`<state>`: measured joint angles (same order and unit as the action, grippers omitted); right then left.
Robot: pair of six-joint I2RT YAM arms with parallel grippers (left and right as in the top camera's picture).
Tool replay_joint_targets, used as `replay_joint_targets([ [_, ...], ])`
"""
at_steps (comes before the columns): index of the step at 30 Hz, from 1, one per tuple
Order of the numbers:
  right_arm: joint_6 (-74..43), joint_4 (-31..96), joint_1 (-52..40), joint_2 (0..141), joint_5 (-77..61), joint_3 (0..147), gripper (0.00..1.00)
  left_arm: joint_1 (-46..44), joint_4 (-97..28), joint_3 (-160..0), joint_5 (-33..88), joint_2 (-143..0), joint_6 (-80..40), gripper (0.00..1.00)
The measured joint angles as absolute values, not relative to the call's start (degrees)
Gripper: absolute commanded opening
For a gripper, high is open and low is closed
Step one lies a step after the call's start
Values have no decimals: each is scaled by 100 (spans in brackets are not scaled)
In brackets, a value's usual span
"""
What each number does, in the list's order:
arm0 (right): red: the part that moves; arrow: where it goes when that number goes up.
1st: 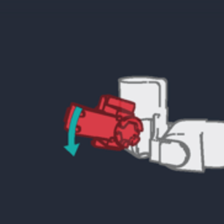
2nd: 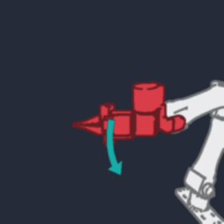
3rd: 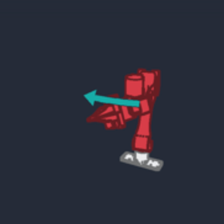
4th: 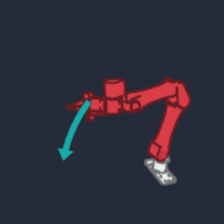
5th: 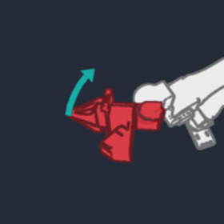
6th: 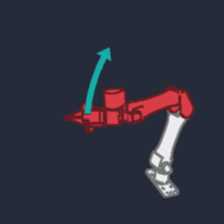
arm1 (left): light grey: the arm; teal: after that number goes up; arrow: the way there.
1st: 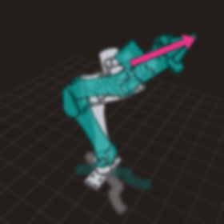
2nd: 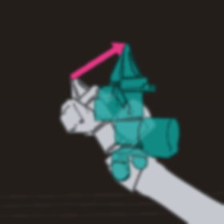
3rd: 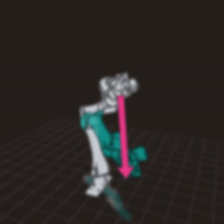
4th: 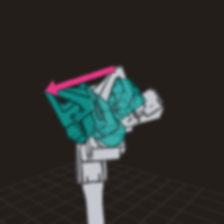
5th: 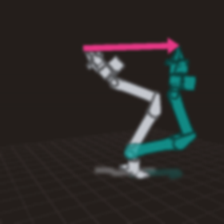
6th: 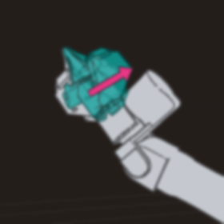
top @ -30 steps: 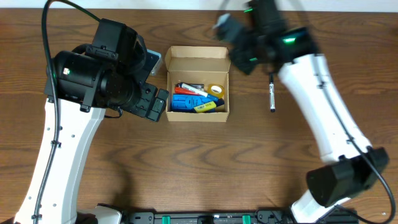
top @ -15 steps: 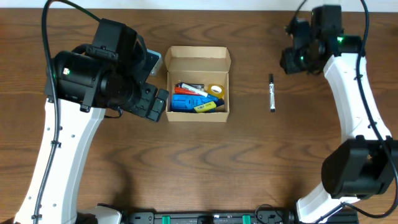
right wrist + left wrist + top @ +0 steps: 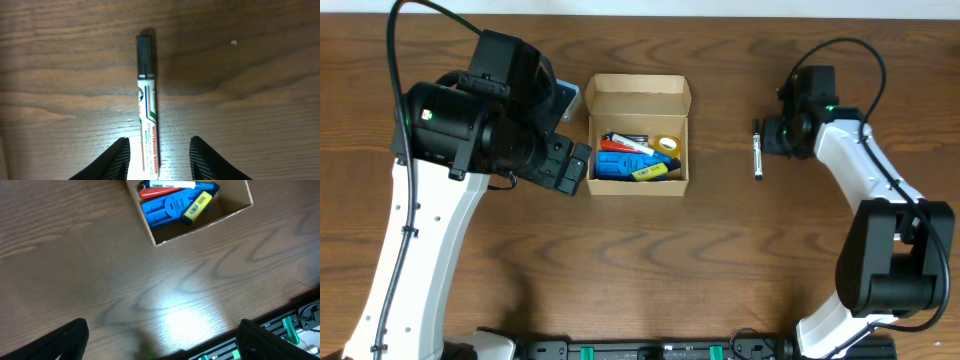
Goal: Pack container
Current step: 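Grasp the black-capped whiteboard marker with the right gripper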
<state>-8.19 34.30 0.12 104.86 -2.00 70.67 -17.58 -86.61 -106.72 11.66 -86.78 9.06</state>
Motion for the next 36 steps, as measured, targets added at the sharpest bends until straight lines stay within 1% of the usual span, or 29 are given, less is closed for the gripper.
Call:
replay_joint_targets([
  [11,-1330,2692,-237,10486,156,6497,46,-1758,-8663,-10672,1166,-8678,906,95],
  [25,-1494,2598,-327,10818,342,6396,47,-1758,-8661,-10672,1166,-8678,906,95],
  [31,-1588,2598,-325,10919,480,6392,42,-1758,-8663,-10672,1166,-8678,906,95],
  [36,-1640,2552,-325,10951,460,6394,36,-1758,-8661,-10672,1166,-8678,906,95],
])
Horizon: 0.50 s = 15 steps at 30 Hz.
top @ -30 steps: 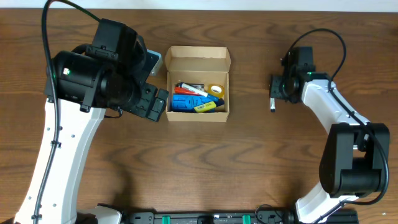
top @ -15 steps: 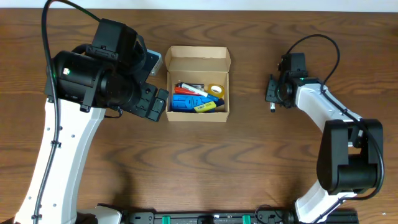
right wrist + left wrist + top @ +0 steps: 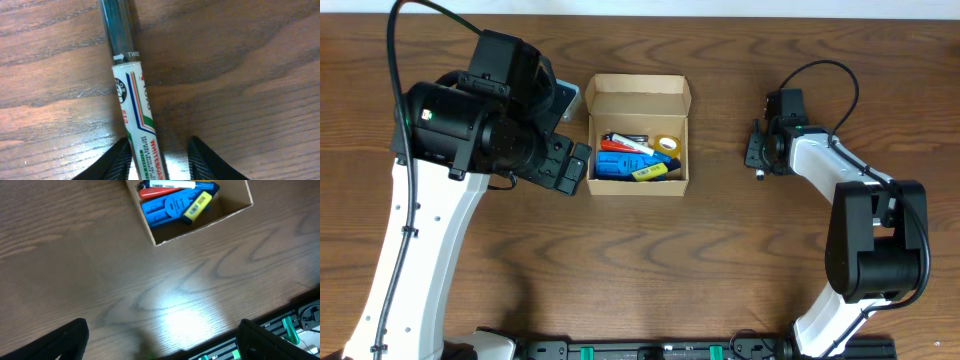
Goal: Pack container
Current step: 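Grasp the black-capped whiteboard marker with the right gripper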
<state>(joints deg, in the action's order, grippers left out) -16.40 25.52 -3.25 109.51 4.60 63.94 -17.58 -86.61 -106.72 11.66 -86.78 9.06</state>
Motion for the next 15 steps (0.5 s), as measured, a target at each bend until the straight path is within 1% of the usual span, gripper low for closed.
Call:
replay_joint_targets([
  [2,-1669,2539,-325,10962,454,6396,34,-1758,-8661,-10672,1166,-8678,906,95],
  [5,-1699,2495,-327,10978,451,6405,23,-1758,-8661,-10672,1166,-8678,906,95],
  [7,-1737,2473,-327,10989,447,6412,19,-1758,-8663,-10672,1166,-8678,906,95],
  [10,-1758,2464,-327,10991,456,6416,14,-1758,-8661,-10672,1166,-8678,906,95],
  [15,-1761,2484,-325,10993,438,6440,8,-1758,-8661,-10672,1166,-8678,906,95],
])
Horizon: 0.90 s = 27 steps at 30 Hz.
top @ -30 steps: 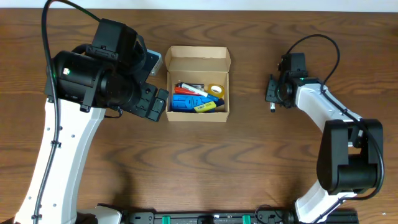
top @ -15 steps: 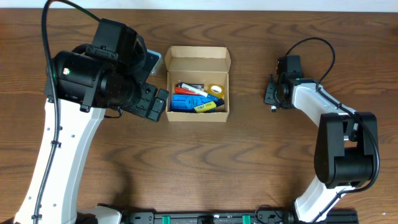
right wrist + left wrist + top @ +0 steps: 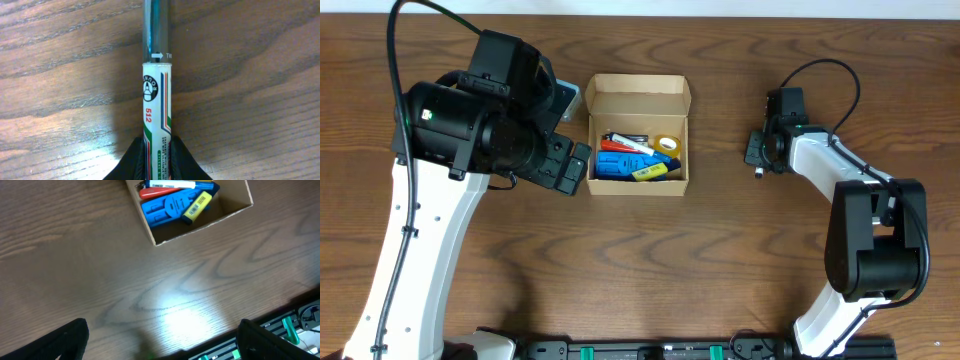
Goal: Pack container
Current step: 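Grasp the black-capped whiteboard marker with the right gripper, then lower the black marker into the box and release it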
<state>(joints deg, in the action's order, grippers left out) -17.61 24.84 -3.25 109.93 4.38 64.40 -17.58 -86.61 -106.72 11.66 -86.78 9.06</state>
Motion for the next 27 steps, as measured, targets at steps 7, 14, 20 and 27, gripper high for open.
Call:
replay_joint_targets([
  [7,-1758,2847,-325,11024,237,6648,6,-1758,-8661,-10672,1166,-8678,904,95],
  [14,-1680,3367,-502,10947,36,7644,5,-1758,-8663,-10672,1166,-8678,906,95],
  [20,-882,3334,-1190,10519,-523,8689,9,-1758,-8661,-10672,1166,-8678,906,95],
  [27,893,3485,-2340,10361,-1002,9004,11,-1758,-8661,-10672,1166,-8678,906,95],
])
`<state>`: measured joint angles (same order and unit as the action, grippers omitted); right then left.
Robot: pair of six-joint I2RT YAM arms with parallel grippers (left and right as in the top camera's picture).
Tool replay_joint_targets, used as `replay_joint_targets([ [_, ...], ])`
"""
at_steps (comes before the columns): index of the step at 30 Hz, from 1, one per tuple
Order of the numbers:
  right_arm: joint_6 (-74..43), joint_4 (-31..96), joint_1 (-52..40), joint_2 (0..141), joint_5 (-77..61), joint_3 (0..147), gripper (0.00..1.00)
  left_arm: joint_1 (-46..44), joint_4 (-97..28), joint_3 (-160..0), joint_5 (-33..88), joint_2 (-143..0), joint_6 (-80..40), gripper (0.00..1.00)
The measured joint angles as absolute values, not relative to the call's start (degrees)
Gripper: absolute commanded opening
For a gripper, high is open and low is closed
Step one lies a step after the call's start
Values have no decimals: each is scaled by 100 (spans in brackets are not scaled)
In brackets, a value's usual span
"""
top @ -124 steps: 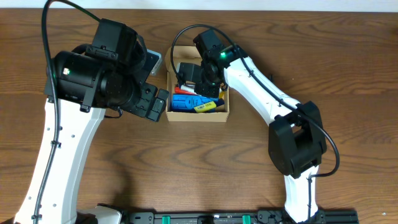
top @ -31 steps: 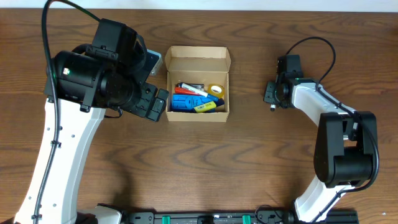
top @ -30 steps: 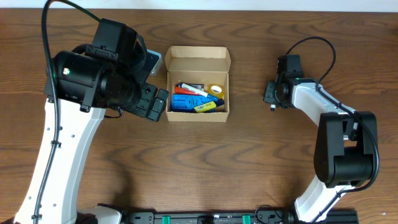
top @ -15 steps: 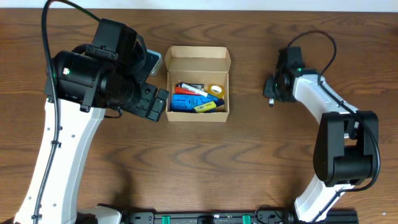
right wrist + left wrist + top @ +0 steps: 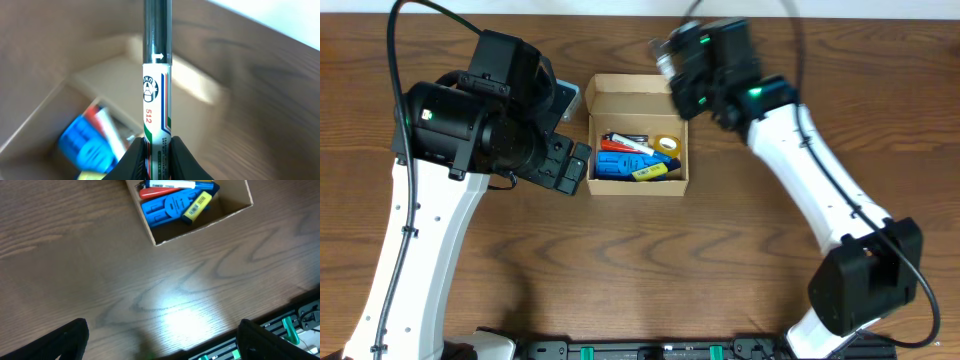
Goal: Pack container
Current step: 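Lower the black marker into the box and release it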
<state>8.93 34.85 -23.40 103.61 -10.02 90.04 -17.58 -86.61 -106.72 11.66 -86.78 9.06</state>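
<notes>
The open cardboard box (image 5: 638, 96) stands at the table's middle back, holding a blue case (image 5: 615, 165), a red pen, a yellow highlighter and a yellow tape roll. My right gripper (image 5: 158, 159) is shut on the whiteboard marker (image 5: 157, 95), held in the air over the box's right rim, blurred by motion; the box shows below (image 5: 95, 100). In the overhead view the right arm (image 5: 712, 62) hides the marker. My left gripper (image 5: 160, 342) stands open above bare table, left of the box (image 5: 235, 205).
A small grey-blue object (image 5: 570, 98) lies against the box's far left corner, partly under the left arm. The left arm's bulky body (image 5: 480, 115) hangs close to the box's left side. A rail with green clips (image 5: 295, 325) runs along the table's front edge.
My right gripper, then shut on the marker lying on the table at the right, has lifted it and now holds it over the box's right rim. The left arm has not moved.
First my right gripper hovered open above the marker lying on the table at the right. It was then lower, fingers either side of the marker, then shut on it. Now the marker is in the air above the box. The left arm stayed still throughout.
</notes>
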Motion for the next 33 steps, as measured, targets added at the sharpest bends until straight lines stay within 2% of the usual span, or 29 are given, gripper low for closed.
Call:
replay_joint_targets([
  [9,2880,4160,-2912,10641,-1494,9002,7,-1758,-8661,-10672,1166,-8678,906,95],
  [21,4051,4272,-2950,11483,-1466,9002,8,-1758,-8661,-10672,1166,-8678,906,95],
  [22,4088,4272,-2950,11504,-1459,9002,10,-1758,-8661,-10672,1166,-8678,906,95],
  [25,4156,4263,-2950,11537,-1461,9002,34,-1758,-8661,-10672,1166,-8678,906,95],
  [27,4193,4248,-2950,11537,-1457,9002,43,-1758,-8661,-10672,1166,-8678,906,95],
  [31,4071,4217,-2950,11537,-1457,9000,50,-1758,-8661,-10672,1166,-8678,906,95],
  [33,3903,4222,-2950,11535,-1455,9004,50,-1758,-8661,-10672,1164,-8678,906,95],
])
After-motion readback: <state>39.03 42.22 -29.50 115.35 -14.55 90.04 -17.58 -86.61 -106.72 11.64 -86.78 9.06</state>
